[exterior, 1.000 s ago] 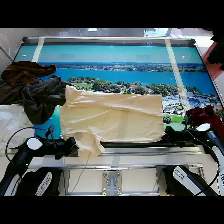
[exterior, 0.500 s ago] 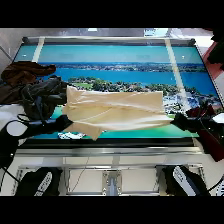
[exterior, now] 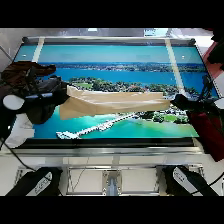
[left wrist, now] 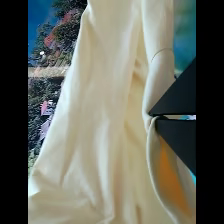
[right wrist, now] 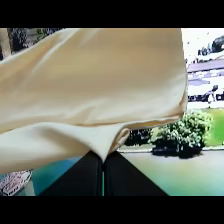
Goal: Fold the shirts.
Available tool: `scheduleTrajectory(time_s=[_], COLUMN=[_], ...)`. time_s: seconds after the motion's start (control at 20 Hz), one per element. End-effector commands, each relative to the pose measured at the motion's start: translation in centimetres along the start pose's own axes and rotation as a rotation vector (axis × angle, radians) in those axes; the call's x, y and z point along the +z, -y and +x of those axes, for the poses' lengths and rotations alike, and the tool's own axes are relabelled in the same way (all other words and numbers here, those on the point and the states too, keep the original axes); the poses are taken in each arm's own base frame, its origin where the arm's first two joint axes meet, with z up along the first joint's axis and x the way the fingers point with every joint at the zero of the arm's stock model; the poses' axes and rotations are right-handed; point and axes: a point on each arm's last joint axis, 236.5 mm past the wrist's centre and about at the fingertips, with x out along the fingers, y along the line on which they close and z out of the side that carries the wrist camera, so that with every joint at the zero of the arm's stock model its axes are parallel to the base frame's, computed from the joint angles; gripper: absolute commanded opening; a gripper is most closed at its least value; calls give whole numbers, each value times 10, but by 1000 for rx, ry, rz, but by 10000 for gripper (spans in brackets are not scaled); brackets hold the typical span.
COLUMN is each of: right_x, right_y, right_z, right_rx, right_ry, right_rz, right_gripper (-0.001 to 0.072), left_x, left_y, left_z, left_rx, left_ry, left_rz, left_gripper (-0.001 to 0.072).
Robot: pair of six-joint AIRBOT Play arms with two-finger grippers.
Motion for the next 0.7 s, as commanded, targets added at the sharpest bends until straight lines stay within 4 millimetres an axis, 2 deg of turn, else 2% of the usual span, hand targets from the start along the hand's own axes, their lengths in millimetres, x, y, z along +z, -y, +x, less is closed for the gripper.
scheduleTrajectory(time_s=[0.0, 0.15, 0.35, 0.5, 0.65], right_x=[39, 53, 49, 42, 41], right_y=[8, 20, 25, 39, 49], right_z=[27, 61, 113, 139, 145], right_rx=[-15, -9, -36, -69, -96], right_ry=[58, 49, 23, 10, 9], right_rz=[32, 86, 66, 81, 68], right_gripper=[26, 27, 26, 26, 27], left_x=[31, 26, 5, 5, 14], left_y=[-20, -25, -36, -55, -62], left_z=[50, 93, 133, 144, 144], left_rx=[57, 69, 96, 159, 190], left_ry=[-22, -101, -161, -151, -111], left_rz=[63, 89, 98, 78, 76], left_gripper=[10, 11, 10, 10, 11])
